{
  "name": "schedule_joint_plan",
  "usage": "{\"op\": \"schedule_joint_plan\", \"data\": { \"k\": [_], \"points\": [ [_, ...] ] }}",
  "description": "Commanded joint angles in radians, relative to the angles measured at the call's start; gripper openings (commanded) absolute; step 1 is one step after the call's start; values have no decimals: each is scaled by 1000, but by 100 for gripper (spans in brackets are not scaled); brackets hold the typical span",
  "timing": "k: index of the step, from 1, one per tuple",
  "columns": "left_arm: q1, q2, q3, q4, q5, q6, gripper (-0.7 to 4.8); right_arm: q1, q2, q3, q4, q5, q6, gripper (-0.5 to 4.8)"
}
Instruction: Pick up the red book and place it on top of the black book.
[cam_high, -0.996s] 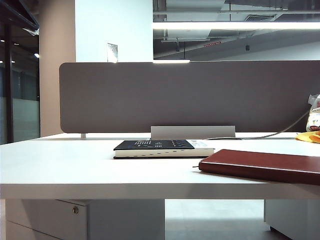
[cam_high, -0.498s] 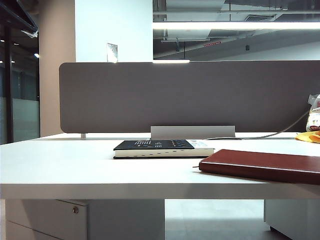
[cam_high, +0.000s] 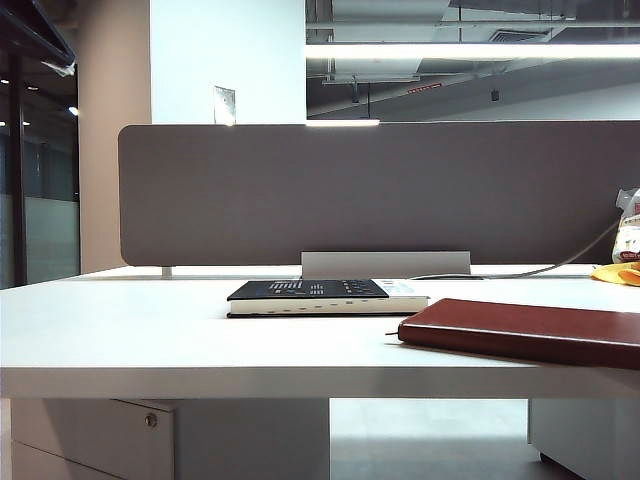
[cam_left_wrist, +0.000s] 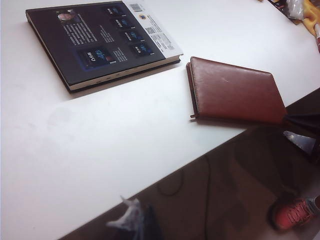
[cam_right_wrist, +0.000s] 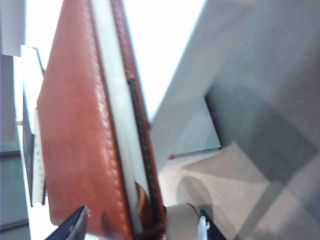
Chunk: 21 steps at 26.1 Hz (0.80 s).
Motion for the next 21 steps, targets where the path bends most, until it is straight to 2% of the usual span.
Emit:
{"op": "schedule_joint_plan", "data": {
  "k": [1,5,8,17,21],
  "points": [
    [0,-2,6,13,0,11,-4,2,45,1,82,-2,8,279],
    [0,-2,6,13,0,11,-5,2,92,1,130,-2,22,268],
    [0,-2,6,12,0,11,-5,2,114,3,179,-2,27,205],
    [0,-2,6,12,0,11,-5,2,195,79,181,-63,27,206],
    [0,0,6,13,0,11,-5,3,206,81,183,-81,26,78]
  ]
}}
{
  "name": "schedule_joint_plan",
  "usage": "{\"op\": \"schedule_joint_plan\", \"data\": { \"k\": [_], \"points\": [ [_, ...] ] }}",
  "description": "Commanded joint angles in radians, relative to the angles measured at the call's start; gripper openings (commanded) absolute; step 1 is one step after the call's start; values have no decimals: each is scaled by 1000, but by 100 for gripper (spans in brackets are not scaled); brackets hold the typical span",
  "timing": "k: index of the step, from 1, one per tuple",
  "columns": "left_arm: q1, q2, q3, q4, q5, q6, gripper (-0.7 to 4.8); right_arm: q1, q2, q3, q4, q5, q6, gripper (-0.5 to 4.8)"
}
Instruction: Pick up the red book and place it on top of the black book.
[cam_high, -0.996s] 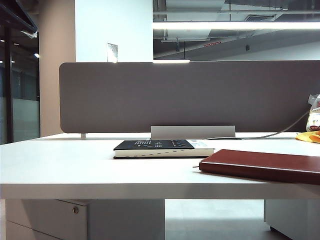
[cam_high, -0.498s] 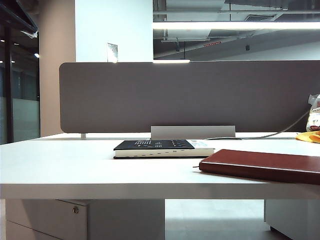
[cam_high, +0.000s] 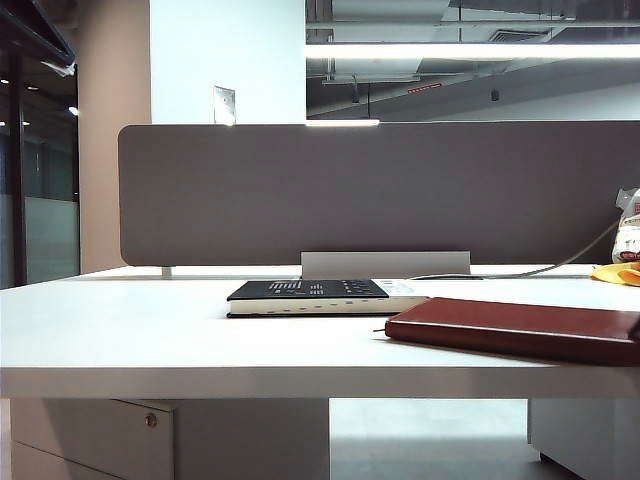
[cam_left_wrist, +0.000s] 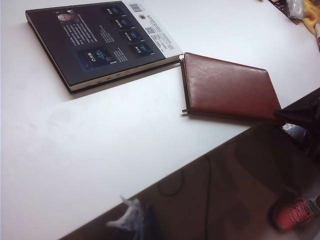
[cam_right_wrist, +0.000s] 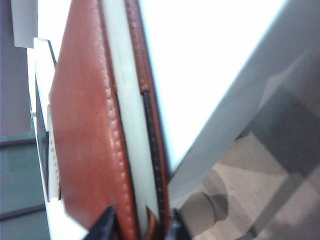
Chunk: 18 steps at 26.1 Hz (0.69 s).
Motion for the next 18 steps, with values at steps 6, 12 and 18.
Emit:
{"op": "schedule_joint_plan", "data": {
  "k": [6,12,18],
  "points": [
    [0,0,6,12,1,8,-5,2,-3,5,64,-15,-2,7],
    [0,0,6,12,1,8,-5,2,-3,6,130,-65,6,-1],
    [0,0,6,12,1,8,-5,3,-3,6,290,-124,36,-1]
  ]
}}
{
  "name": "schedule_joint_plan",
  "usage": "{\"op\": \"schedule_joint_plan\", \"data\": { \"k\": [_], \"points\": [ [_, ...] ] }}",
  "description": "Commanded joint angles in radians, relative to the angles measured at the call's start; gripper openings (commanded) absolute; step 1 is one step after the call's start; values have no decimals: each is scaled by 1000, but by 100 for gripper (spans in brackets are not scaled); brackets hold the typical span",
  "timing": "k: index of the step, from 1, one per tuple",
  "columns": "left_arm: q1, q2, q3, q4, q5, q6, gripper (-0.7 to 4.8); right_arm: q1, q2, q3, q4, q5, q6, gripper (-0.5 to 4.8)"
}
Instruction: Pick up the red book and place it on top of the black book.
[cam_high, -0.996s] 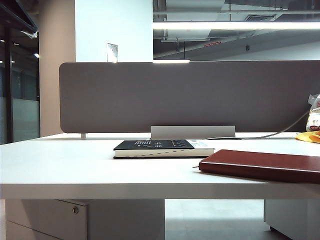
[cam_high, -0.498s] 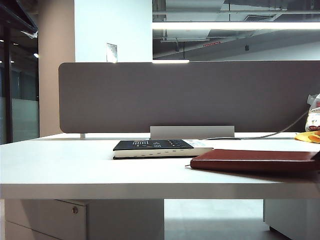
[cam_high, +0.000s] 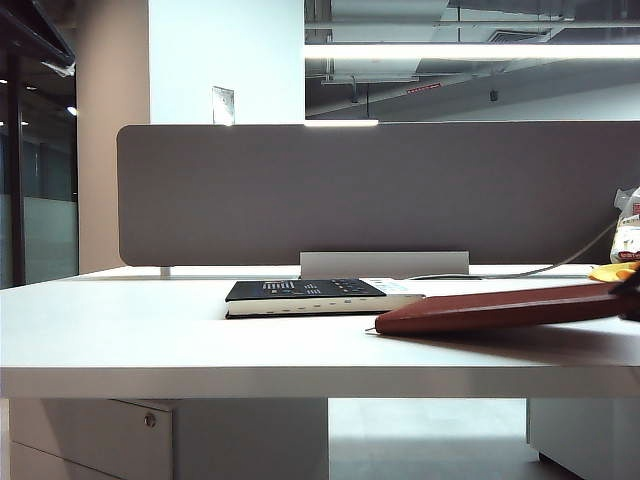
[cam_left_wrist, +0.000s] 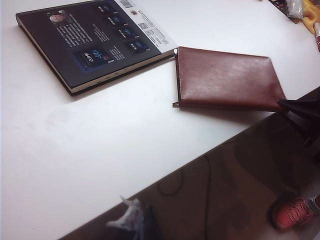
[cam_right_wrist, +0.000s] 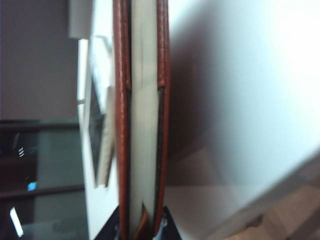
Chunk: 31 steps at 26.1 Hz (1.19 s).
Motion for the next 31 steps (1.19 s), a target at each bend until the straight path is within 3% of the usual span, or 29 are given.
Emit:
{"op": "schedule_joint_plan", "data": {
  "k": [1,20,31],
  "points": [
    [0,-1,6,12,1,8,-5,4,-3,6,144,-51,27,-1],
    [0,-1,6,5,1,8,-5,8,-3,6,328,-137,71,-2],
    [0,2,6,-2,1,8,-5,33,-3,77,326,-167,78,-2]
  ]
}}
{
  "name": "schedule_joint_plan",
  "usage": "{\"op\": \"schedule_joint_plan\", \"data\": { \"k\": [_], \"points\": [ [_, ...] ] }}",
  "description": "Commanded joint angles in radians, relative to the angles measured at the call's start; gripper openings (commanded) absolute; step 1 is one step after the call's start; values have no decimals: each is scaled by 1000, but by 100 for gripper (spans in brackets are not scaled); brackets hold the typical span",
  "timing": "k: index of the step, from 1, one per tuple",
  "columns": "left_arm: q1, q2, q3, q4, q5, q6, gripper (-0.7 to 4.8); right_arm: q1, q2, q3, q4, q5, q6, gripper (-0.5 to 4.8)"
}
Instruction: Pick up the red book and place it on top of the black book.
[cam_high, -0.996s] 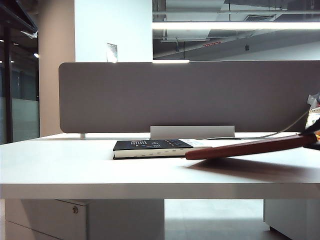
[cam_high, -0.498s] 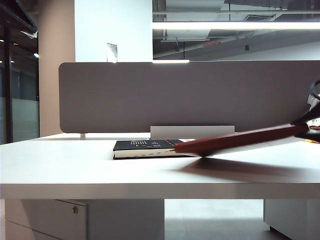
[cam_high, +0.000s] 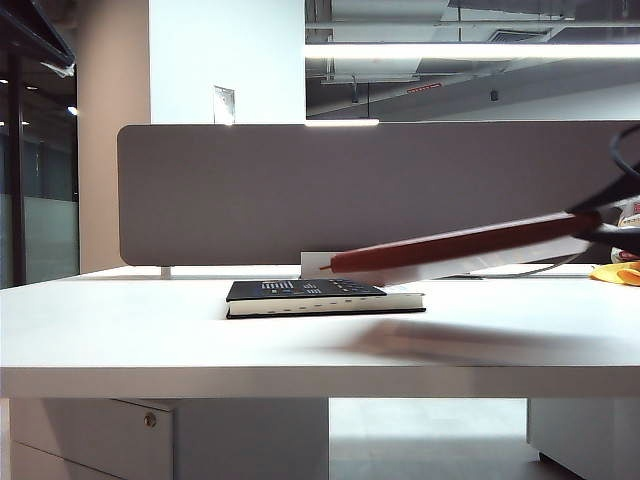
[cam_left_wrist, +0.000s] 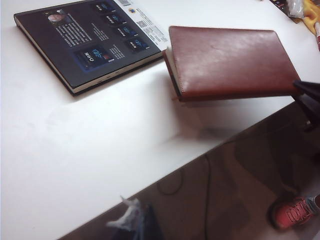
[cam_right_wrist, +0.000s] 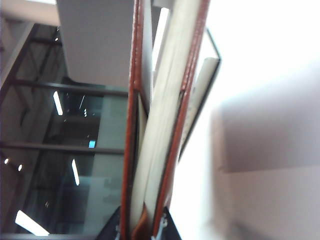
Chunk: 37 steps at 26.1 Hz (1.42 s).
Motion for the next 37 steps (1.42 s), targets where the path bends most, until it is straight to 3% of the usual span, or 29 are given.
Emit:
{"op": "schedule_joint_plan", "data": {
  "k": [1,9,21,37],
  "points": [
    [0,7,6,4,1,8,-5,27,-10,61,87,-21,2,-2],
    [0,86,6,17,1,-2,-5,76,-9,185,-23,-39,-19,-2],
    [0,129,6,136,-61,-49,-5,79,2,225,-92,-40,-49,-2],
    [0,180,6,185,-58,-74,-5,128,120,372,-120,-45,-55,-2]
  ]
}}
